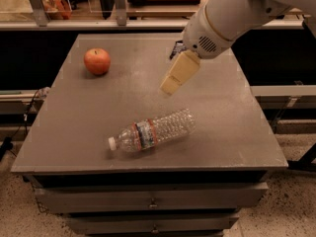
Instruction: Move apple near water bottle
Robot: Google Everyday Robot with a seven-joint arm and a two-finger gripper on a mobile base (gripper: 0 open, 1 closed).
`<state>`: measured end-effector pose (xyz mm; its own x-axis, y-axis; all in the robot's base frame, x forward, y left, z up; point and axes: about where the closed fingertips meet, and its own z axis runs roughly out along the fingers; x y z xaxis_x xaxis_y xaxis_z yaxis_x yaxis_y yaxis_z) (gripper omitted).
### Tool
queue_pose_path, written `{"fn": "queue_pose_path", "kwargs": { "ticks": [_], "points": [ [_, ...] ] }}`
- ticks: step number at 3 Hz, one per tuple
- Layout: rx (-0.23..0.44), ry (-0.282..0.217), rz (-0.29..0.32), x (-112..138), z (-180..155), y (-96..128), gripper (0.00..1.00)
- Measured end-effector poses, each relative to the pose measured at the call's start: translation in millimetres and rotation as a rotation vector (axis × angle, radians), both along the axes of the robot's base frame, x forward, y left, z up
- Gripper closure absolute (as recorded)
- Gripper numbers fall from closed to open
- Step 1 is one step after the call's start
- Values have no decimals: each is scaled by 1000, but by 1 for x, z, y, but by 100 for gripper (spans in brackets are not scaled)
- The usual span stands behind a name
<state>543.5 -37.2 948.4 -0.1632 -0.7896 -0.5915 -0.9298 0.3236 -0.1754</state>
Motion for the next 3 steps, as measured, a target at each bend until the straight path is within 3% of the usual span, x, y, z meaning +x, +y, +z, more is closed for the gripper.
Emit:
{"fn": "queue_pose_path", "kwargs": {
  "ticks": [1,3],
  "points": [
    [102,-1,-22,26,-11,37,0],
    [315,-72,-82,124,-24,127,0]
  ]
}}
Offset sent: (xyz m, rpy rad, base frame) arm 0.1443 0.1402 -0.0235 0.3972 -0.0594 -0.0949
